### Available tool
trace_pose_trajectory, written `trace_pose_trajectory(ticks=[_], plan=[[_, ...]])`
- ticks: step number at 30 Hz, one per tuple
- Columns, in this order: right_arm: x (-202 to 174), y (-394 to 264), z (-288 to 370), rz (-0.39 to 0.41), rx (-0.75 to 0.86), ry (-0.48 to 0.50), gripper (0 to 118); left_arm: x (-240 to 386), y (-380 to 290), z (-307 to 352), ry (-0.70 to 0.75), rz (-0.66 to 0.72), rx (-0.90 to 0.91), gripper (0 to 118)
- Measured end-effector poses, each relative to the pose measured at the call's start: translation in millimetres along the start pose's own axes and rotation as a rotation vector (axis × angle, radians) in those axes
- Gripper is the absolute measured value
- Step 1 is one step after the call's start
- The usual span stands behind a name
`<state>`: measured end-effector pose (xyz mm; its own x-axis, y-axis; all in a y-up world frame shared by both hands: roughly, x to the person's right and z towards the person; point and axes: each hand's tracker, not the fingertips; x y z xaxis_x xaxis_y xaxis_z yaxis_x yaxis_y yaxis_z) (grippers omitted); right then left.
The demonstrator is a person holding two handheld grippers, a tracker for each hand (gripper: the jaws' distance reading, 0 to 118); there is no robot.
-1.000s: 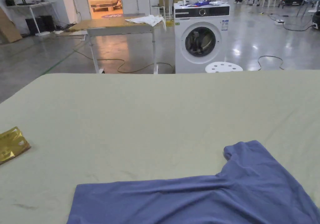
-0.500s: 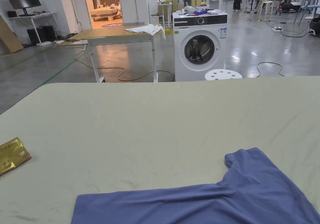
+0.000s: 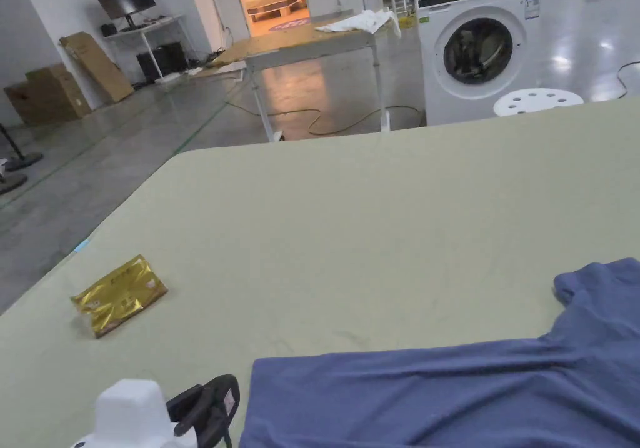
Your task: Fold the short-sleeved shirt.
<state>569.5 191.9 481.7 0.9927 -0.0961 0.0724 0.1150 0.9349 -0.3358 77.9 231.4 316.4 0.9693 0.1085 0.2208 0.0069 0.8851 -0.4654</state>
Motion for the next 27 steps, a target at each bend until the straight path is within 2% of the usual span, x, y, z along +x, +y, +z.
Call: trace_pose_trajectory(ticks=[1, 2, 4, 5, 8, 12, 13, 16, 21, 24, 27], plan=[[2.4, -3.0, 0.6, -0.009, -0.007, -0.002, 0, -9.0, 1.3, -22.7, 0.002, 0.007, -0.036, 7], [5.0, -5.9, 1.1, -0.019, -0.015, -0.006, 0, -17.1, 2.2, -44.7, 0.01, 0.01, -0.073, 20], [8.7, -8.6, 2.8, -0.033, -0.032, -0.017, 0, -33.1, 6.6, -87.8, -0.034, 0.025, -0.16, 58], [11.6, -10.3, 3.4, -0.039, -0.04, -0.023, 0, -38.4, 7.9, -109.4, -0.018, 0.029, -0.2, 64], [18.7, -12.6, 7.4, -0.045, -0.056, -0.044, 0, -48.0, 12.1, -164.6, 0.042, -0.028, -0.312, 64], [27.4, -16.1, 15.5, -0.061, -0.068, -0.092, 0, -60.1, 2.7, -204.9, 0.075, 0.034, -0.448, 62], [30.1, -17.6, 17.7, -0.067, -0.071, -0.102, 0, -60.1, -2.2, -209.3, 0.088, 0.025, -0.459, 58], [39.1, -22.0, 19.0, -0.096, -0.1, -0.121, 0, -51.7, -9.7, -222.7, 0.097, -0.019, -0.48, 21], [43.7, -14.5, 12.1, -0.081, -0.121, -0.119, 0, -45.9, -13.6, -233.3, 0.118, -0.035, -0.499, 12], [46.1, 3.8, -5.4, -0.079, -0.108, -0.077, 0, -52.6, -10.2, -238.2, 0.095, 0.016, -0.527, 4], [50.8, 36.6, -41.7, -0.041, -0.126, -0.017, 1, -55.2, -10.9, -240.7, 0.09, 0.043, -0.544, 4]])
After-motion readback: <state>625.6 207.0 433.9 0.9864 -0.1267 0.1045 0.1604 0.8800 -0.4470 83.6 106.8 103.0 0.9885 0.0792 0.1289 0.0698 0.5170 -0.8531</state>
